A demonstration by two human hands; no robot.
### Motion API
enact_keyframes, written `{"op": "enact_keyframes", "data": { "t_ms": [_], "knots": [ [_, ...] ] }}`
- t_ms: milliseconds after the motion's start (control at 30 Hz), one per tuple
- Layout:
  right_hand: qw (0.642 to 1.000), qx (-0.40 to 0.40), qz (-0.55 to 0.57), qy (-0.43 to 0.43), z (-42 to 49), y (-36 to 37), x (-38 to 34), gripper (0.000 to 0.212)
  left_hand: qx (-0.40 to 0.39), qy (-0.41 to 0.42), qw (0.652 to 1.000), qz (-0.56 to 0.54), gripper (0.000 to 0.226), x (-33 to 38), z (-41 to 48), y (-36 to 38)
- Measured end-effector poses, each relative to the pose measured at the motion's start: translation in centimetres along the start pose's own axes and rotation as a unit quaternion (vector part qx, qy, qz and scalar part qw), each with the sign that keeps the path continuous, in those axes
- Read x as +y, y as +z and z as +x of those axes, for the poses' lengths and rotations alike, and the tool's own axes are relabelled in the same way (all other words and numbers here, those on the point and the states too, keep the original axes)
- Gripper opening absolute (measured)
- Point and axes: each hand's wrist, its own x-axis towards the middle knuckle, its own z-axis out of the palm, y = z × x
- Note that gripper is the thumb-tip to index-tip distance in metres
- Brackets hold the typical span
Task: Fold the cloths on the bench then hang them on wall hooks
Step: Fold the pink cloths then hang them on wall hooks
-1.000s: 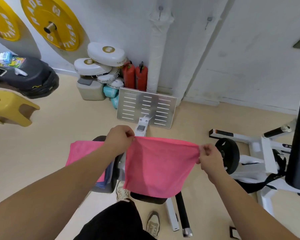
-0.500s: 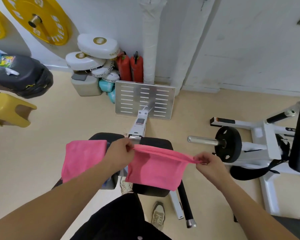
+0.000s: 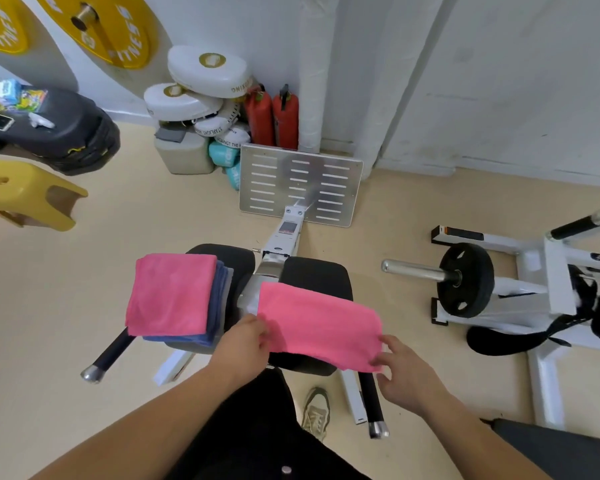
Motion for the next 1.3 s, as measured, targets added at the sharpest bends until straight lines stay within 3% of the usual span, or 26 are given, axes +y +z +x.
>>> {"op": "enact_keyframes", "data": {
  "t_ms": [67, 167, 300, 500, 667, 800, 933, 1100, 1300],
  "knots": [
    [1.000, -0.012, -0.013, 0.017, 0.1, 0.1, -0.7, 0.029, 0.005, -0.041, 0.999, -0.013, 0.020, 0.5, 0.2, 0.3],
    [0.999, 0.049, -0.004, 0.010, 1.1, 0.0, -2.5, 0.026, 0.045, -0.112, 0.991, -0.058, 0.028, 1.2, 1.1, 0.2],
    [0.996, 0.060, 0.052, -0.048, 3.3, 0.0, -5.7, 0.032, -0.012, -0.194, 0.968, -0.159, 0.057, 1.8, 3.2, 0.1],
    [0.994, 0.083, 0.046, -0.052, 5.3, 0.3, -9.1, 0.037, -0.032, -0.239, 0.945, -0.219, 0.032, 2.0, 3.4, -0.5],
    [0.980, 0.150, -0.113, -0.066, 5.5, 0.8, -9.9, 0.033, -0.024, -0.247, 0.918, -0.310, 0.032, 2.1, 2.2, -1.0],
    [0.974, 0.172, -0.134, -0.066, 6.2, 0.7, -10.5, 0.025, -0.032, -0.279, 0.853, -0.441, 0.031, 2.0, 1.1, -1.2],
    [0.976, 0.153, -0.143, -0.052, 6.7, 1.0, -10.7, 0.032, -0.021, -0.297, 0.771, -0.563, 0.032, 1.7, 0.0, -2.2],
    [0.980, 0.136, -0.146, -0.025, 6.7, 1.6, -11.2, 0.033, -0.080, -0.300, 0.673, -0.671, 0.020, 0.9, -1.0, -2.1],
    [0.984, 0.122, -0.131, -0.017, 6.8, 1.2, -11.7, 0.036, -0.105, -0.296, 0.655, -0.687, 0.034, -0.3, -1.5, -2.2]
  ]
}}
